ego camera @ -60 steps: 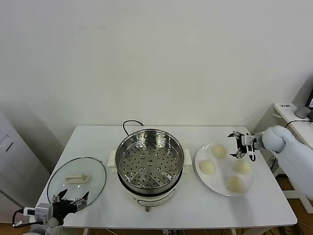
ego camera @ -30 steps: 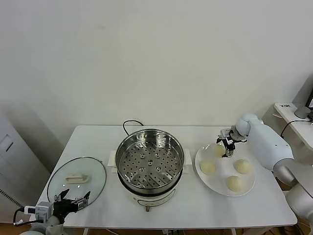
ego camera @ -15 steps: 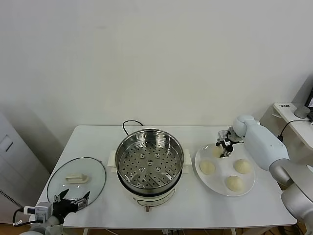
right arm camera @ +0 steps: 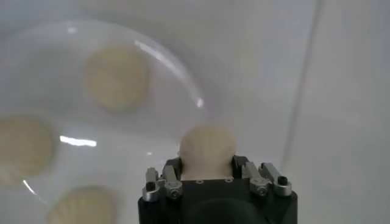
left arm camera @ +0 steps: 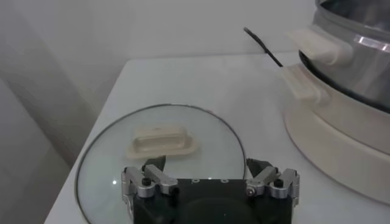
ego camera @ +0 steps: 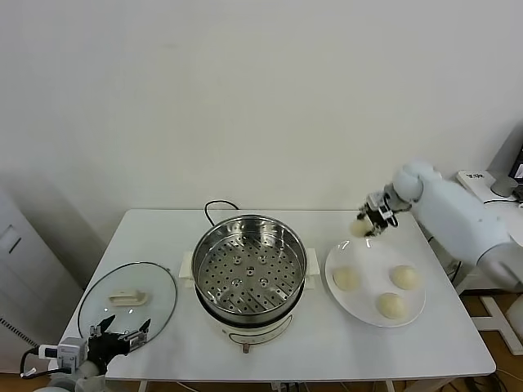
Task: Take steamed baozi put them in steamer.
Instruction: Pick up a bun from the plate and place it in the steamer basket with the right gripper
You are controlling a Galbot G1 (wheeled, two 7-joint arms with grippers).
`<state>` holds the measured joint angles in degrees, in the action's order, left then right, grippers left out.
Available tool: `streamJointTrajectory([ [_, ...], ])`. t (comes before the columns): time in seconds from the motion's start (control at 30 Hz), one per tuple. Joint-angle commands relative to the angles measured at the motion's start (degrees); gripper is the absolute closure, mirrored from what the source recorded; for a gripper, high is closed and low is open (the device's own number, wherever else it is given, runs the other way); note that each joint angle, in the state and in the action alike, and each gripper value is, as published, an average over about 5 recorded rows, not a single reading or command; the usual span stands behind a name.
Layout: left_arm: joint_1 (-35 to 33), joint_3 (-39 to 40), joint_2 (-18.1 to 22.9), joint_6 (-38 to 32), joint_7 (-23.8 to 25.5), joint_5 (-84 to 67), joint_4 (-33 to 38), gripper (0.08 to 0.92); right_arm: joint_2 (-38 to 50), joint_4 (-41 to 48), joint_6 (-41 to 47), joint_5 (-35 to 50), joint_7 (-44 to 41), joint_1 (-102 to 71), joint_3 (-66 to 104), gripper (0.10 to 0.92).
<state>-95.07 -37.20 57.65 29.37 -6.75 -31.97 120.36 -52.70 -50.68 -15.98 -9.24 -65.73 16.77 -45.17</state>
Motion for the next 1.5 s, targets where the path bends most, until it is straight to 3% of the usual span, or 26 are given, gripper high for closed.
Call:
streamJointTrajectory([
  [0.03, -0.17, 0.08, 0.0, 0.05, -0.06, 0.07, 0.22, 0.177, 0.2, -7.96, -5.92, 13.34, -2.79, 14.42, -11.35, 0.516],
  [0.27, -0.26, 0.17, 0.04, -0.11, -0.16, 0.11, 0.45, 0.177, -11.05, -5.06, -19.27, 17.26, -6.92, 19.16, -12.63, 0.512],
  [0.57, -0.3, 0.31, 0.19, -0.24, -0.18, 0.27, 0.6, 0.177, -21.78, -4.82, -32.48, 14.73, -9.68, 17.49, -11.98, 0.508],
  [0.87, -0.51, 0.09, -0.18, -0.39, -0.27, 0.27, 0.41, 0.177, -22.55, -13.21, -34.02, 7.14, -10.19, 13.46, -12.54, 0.508],
  [1.5, -0.99, 0.05, -0.07, -0.41, -0.22, 0.3, 0.86, 0.177, -25.44, -8.92, -34.02, -10.35, -10.73, 2.47, -6.19, 0.508],
])
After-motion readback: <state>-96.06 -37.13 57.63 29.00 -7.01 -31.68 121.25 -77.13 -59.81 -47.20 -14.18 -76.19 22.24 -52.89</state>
